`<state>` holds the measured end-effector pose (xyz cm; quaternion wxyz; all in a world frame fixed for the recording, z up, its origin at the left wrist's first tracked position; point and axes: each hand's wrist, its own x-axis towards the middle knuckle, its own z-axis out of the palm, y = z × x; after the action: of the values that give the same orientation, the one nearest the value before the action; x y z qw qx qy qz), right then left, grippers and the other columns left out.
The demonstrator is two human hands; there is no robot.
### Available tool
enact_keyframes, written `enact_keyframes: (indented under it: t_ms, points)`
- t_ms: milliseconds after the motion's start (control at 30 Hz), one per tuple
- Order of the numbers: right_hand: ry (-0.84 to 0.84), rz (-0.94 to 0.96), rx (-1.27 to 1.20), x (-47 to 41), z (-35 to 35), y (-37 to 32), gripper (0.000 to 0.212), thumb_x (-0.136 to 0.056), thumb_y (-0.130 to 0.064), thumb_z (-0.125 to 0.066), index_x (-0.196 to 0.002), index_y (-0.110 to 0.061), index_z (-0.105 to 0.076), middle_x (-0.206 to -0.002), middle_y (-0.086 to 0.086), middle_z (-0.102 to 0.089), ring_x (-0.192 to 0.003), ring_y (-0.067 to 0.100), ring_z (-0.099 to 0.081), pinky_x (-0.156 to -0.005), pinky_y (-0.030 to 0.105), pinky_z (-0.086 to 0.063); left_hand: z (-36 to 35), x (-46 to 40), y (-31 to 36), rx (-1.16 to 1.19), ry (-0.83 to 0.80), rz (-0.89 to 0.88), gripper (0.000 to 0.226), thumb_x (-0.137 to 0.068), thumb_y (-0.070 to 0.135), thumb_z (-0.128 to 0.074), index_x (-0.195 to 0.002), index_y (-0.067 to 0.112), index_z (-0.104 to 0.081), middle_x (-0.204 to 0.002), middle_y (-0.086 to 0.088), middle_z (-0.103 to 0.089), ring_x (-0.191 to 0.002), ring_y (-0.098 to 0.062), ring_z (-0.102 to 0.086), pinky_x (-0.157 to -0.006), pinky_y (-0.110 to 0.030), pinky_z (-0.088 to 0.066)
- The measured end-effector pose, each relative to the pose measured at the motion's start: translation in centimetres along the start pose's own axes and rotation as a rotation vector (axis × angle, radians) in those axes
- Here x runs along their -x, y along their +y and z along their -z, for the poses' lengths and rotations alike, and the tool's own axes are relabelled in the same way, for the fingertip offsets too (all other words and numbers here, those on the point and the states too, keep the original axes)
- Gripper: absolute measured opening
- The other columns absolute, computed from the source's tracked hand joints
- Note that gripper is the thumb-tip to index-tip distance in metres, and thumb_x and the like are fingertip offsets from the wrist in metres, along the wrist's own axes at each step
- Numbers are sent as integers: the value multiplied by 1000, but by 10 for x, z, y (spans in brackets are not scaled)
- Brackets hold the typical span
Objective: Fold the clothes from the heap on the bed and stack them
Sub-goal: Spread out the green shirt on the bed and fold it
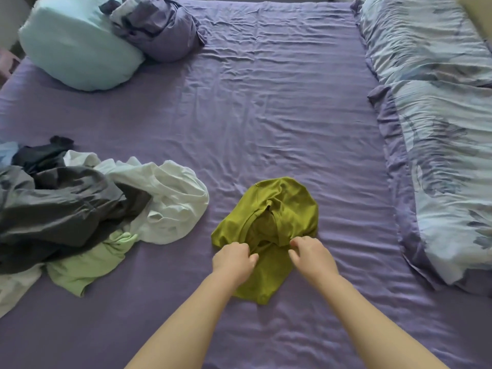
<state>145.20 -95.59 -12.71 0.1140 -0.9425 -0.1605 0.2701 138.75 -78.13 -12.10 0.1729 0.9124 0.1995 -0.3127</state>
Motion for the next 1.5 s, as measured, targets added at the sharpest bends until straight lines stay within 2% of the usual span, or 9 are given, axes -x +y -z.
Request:
enact_keyframes:
  t_ms: [300, 400, 567, 733, 967, 1167, 1300, 1367, 1500]
  points:
    - [71, -60, 108, -87, -21, 15, 64, -94, -49, -47, -148, -25, -23, -157, 3, -17, -145, 22, -11, -111, 37, -27, 14, -121, 12, 117, 174, -176, 42, -97, 37, -49, -135, 18, -47, -136, -3, -45, -125, -25, -41, -97, -38, -43]
    - [120, -86, 75, -95, -33, 20, 58, -93, -48, -48, -144, -24, -34, -143, 3, -42, -133, 21, -33, -104, 33, -32, 12, -145, 19, 134, 149, -181, 51, -95, 38, -52, -142, 22, -40, -142, -2, -42, -131, -25, -37, -100, -39, -41]
    - [275, -82, -224, -94, -34, 20, 25, -92, -27, -59, -112, -16, -67, -108, 4, -66, -103, 26, -57, -86, 36, -44, 9, -150, 19, 133, 172, -159, 28, -95, 37, -53, -120, 30, -63, -122, 4, -60, -118, -20, -52, -86, -34, -46]
    - [350, -153, -447, -82, -8, 12, 23, -94, -29, -57, -111, -20, -70, -108, 0, -70, -102, 23, -62, -80, 32, -46, 33, -126, 16, 324, 252, -69, 21, -95, 39, -54, -104, 29, -70, -112, 4, -67, -107, -20, -58, -77, -32, -45]
    - [434, -72, -610, -43, 41, -9, 20, -97, -26, -50, -104, -19, -68, -97, 4, -72, -92, 27, -64, -77, 41, -49, 86, -67, 21, 565, 328, -70, 17, -94, 32, -58, -91, 16, -63, -93, -3, -68, -93, -23, -60, -77, -32, -43]
    - [558, 1, -665, 6, 88, -24, 21, -98, -21, -49, -105, -14, -67, -92, 1, -68, -87, 21, -62, -69, 27, -39, 138, 1, 26, 523, 341, -221, 18, -87, 33, -68, -89, 15, -65, -83, 1, -63, -81, -16, -57, -75, -29, -45]
    - [633, 66, -675, 43, 127, -27, 19, -98, -18, -49, -96, -10, -66, -78, 3, -63, -75, 23, -57, -63, 29, -35, 175, 54, 27, 550, 262, -376, 20, -87, 15, -69, -105, 8, -70, -90, -3, -64, -82, -11, -55, -72, -17, -43]
    - [650, 108, -672, 62, 146, -30, 19, -98, -18, -48, -92, -9, -63, -73, 5, -60, -69, 23, -54, -62, 32, -33, 191, 83, 28, 494, 234, -437, 22, -87, 9, -67, -109, 7, -70, -89, -4, -62, -82, -12, -54, -73, -21, -43]
    - [701, 203, -659, 101, 184, -37, 19, -99, -18, -48, -99, -8, -63, -78, 7, -61, -73, 22, -56, -66, 33, -38, 219, 135, 33, 433, 445, -470, 16, -84, 15, -72, -95, 4, -71, -83, -4, -62, -76, -13, -53, -62, -14, -39]
